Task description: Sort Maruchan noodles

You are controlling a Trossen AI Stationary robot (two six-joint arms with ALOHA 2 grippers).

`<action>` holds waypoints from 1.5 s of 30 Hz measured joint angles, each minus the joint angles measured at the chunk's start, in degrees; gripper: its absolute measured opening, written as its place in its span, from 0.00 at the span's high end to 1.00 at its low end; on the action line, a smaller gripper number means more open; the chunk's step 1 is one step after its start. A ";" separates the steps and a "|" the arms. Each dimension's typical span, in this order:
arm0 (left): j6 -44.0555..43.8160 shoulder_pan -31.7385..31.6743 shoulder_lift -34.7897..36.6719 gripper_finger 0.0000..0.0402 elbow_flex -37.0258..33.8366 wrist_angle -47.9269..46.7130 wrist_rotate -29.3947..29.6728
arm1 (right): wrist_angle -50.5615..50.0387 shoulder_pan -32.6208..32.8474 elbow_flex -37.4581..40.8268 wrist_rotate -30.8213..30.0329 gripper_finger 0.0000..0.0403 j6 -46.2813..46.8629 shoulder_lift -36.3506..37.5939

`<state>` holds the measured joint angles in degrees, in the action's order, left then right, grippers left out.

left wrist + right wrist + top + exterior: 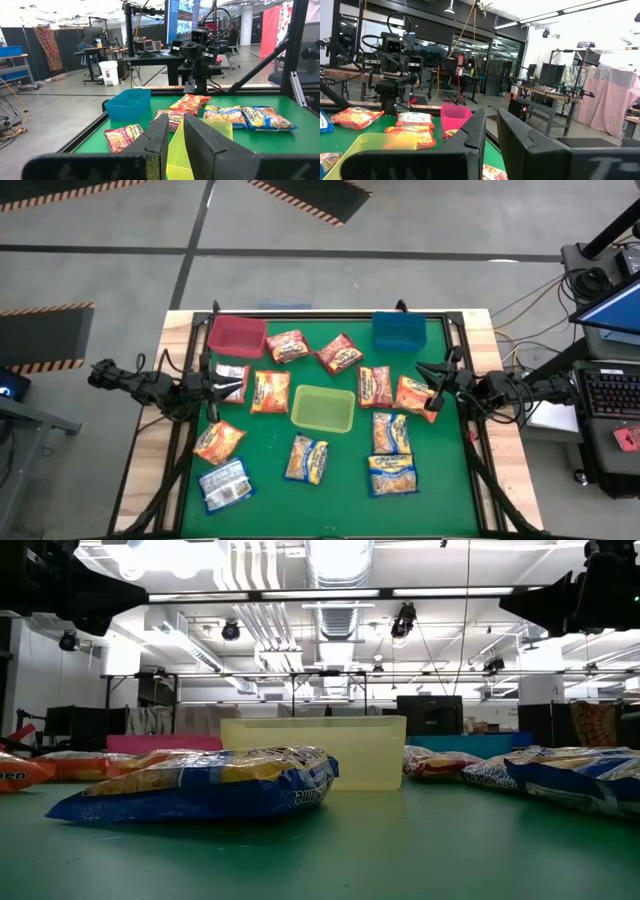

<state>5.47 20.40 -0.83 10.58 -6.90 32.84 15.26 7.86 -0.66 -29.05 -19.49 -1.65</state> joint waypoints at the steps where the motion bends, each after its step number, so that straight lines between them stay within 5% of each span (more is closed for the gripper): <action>1: 0.00 0.00 -0.01 0.89 0.00 0.00 0.01 | 0.00 0.00 0.01 0.00 0.91 0.00 0.00; 45: 1.53 0.01 -0.01 0.89 0.01 0.04 0.04 | -0.01 -0.02 0.00 -0.01 0.91 0.00 -0.02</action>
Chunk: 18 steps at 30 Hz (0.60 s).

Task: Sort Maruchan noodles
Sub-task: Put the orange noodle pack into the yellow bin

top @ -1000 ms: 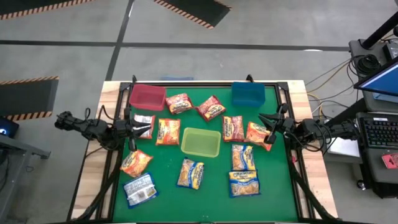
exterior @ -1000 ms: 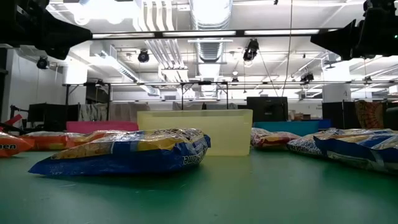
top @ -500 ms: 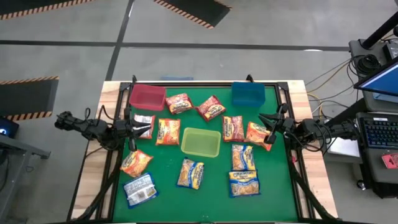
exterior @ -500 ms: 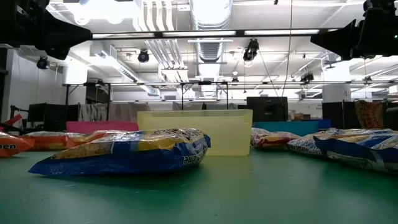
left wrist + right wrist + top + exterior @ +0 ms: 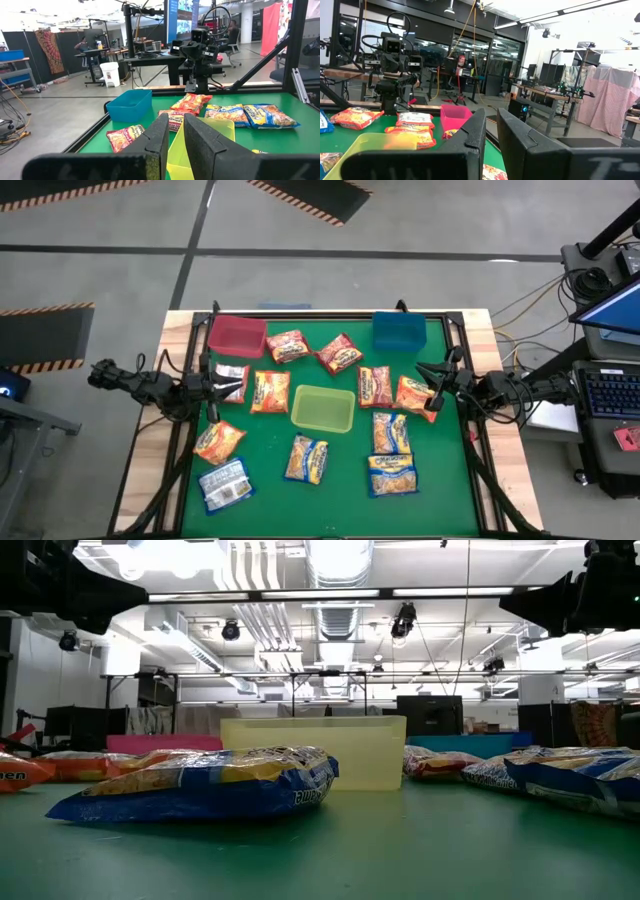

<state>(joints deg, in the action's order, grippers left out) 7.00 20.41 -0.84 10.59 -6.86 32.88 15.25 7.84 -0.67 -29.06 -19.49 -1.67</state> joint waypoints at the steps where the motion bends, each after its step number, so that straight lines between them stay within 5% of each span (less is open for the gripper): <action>1: -0.04 0.01 0.02 0.89 0.00 0.21 -0.02 | 0.00 0.02 0.00 0.02 0.91 0.00 0.01; 11: -9.69 -0.05 0.02 0.89 -0.01 11.37 -2.14 | 0.02 0.01 0.01 0.38 0.91 0.76 0.01; 18: -11.69 -0.05 -0.56 0.89 0.00 19.44 -3.09 | 0.04 0.02 0.00 0.98 0.91 16.18 0.00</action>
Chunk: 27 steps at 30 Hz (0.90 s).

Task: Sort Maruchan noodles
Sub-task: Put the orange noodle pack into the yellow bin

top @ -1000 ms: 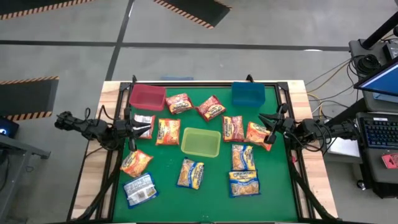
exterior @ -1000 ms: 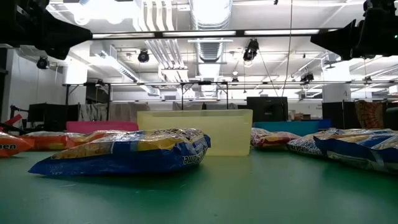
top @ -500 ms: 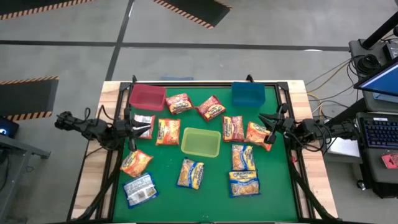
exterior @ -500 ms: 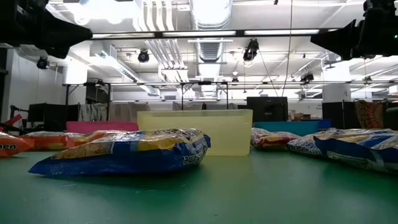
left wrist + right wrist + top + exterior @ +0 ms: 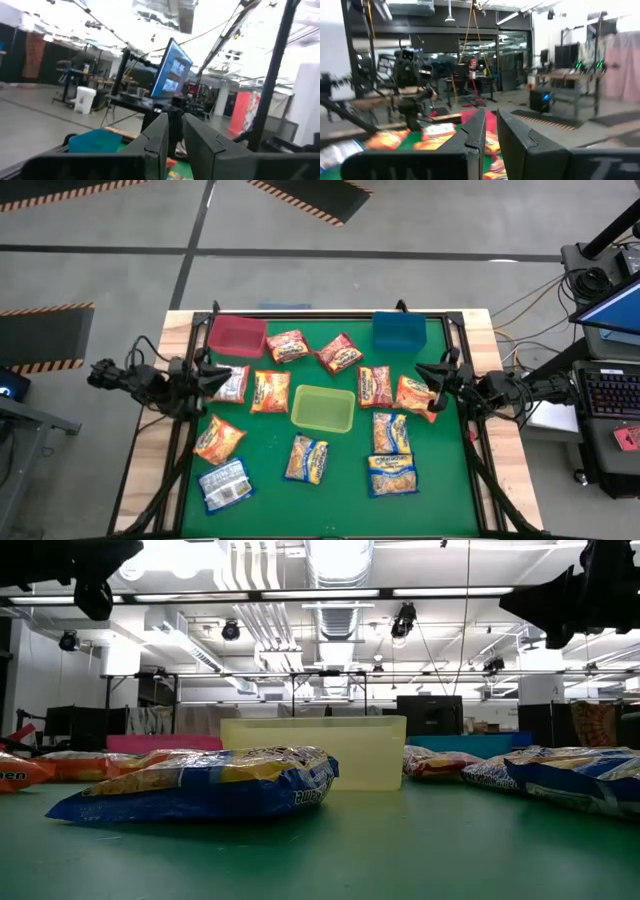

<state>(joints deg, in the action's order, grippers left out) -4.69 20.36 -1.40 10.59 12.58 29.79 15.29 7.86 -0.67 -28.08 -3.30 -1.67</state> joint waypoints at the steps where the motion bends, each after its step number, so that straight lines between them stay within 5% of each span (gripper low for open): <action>1: 0.07 0.00 -0.30 0.89 0.00 0.42 -1.19 | 0.02 -0.01 0.00 0.00 0.91 1.05 0.01; 7: 0.88 0.00 -6.76 0.89 -1.92 15.25 -5.02 | 0.24 -0.01 0.00 -0.02 0.91 3.39 0.01; 17: 4.72 -0.02 -28.65 0.89 0.37 38.70 -4.91 | 9.09 -0.02 -0.11 -0.68 0.91 12.87 -0.89; 23: 7.52 -0.44 -39.99 0.89 8.21 38.19 -0.23 | 7.65 -0.02 -6.96 -4.46 0.91 11.17 -6.89; 27: 12.76 -1.70 -45.92 0.89 15.42 29.88 5.89 | 7.02 -0.02 -12.06 -6.15 0.91 10.91 -14.71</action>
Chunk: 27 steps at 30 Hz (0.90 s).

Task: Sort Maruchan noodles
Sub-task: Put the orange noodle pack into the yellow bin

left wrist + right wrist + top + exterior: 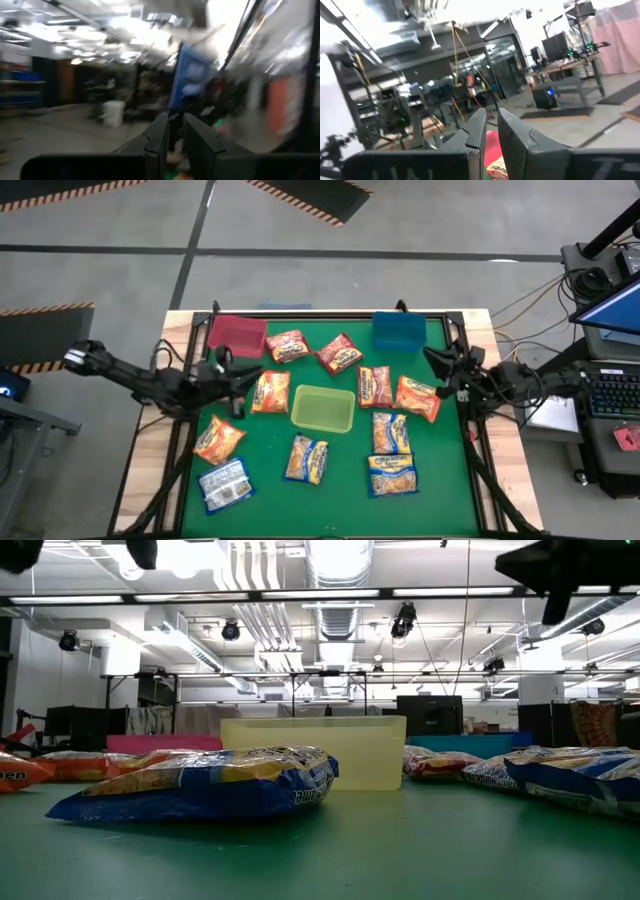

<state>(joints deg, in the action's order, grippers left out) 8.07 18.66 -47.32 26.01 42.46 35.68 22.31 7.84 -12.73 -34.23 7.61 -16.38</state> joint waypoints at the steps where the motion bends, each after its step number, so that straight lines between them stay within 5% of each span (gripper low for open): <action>1: 0.60 -0.58 -1.16 0.89 2.17 -3.93 0.45 | -0.36 0.00 -1.39 -0.37 0.91 0.11 -1.99; 10: -1.46 -7.28 -11.74 0.89 18.81 -36.66 -3.63 | -21.29 0.00 -15.75 -0.53 0.91 12.66 -17.66; 17: -0.45 -12.81 -20.54 0.89 23.42 -41.25 -19.47 | -37.16 0.00 -21.80 0.68 0.91 25.23 -25.63; 27: 0.79 -16.58 -27.67 0.89 26.75 -44.23 -21.62 | -59.03 0.00 -23.32 15.19 0.91 45.28 -29.29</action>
<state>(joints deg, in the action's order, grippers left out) 8.86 2.08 -74.99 52.76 -1.78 14.06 -36.72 7.84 -36.05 -19.03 52.89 -45.67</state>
